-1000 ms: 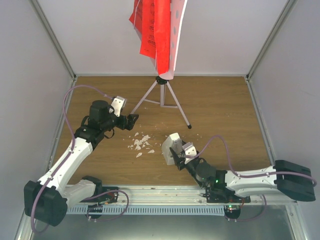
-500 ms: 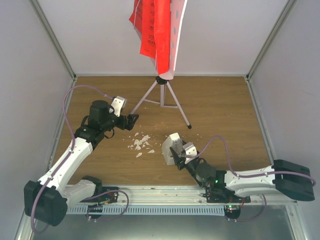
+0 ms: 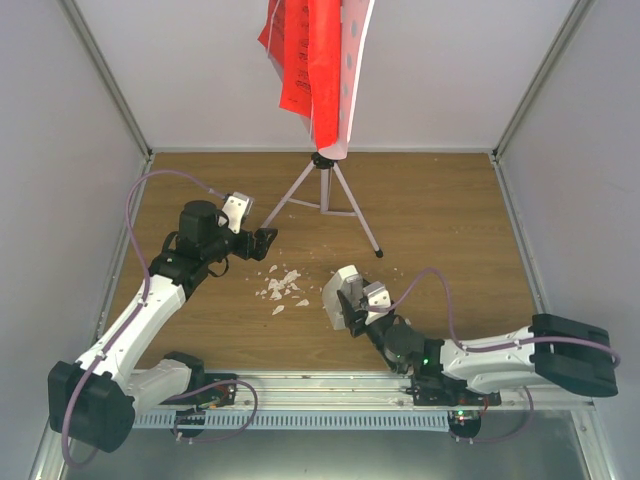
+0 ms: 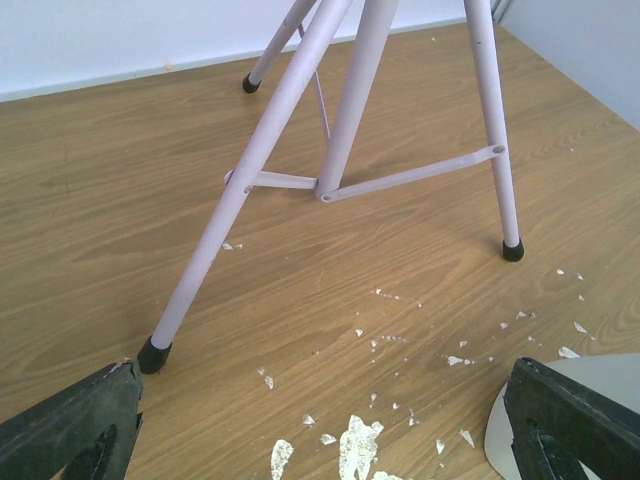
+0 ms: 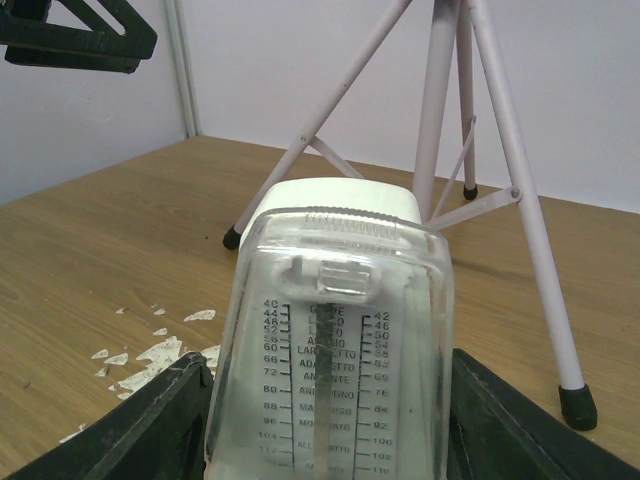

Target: Pack up the instrument practice props

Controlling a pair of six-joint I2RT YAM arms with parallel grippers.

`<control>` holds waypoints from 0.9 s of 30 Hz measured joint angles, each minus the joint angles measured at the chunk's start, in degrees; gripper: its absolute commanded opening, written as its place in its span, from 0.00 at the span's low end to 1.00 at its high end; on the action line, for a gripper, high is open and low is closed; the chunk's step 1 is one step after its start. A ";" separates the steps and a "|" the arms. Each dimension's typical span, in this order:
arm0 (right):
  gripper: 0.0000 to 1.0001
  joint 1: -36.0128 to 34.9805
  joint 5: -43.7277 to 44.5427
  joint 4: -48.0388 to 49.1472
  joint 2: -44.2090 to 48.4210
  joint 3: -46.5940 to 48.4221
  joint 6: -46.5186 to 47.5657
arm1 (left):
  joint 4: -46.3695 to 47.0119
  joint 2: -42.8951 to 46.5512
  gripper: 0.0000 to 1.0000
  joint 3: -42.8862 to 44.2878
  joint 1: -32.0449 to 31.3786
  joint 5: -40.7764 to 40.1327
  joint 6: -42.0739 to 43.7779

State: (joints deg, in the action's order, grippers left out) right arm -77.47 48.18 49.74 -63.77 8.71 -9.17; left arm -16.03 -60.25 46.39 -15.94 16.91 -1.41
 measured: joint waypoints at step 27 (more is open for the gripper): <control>0.59 -0.09 -2.58 2.32 2.54 -2.99 5.90 | 0.00 0.00 0.99 0.00 0.00 0.20 0.00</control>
State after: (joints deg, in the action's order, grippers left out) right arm -77.56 45.60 52.05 -61.23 5.72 -3.27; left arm -16.03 -60.25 46.39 -15.94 17.10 -1.41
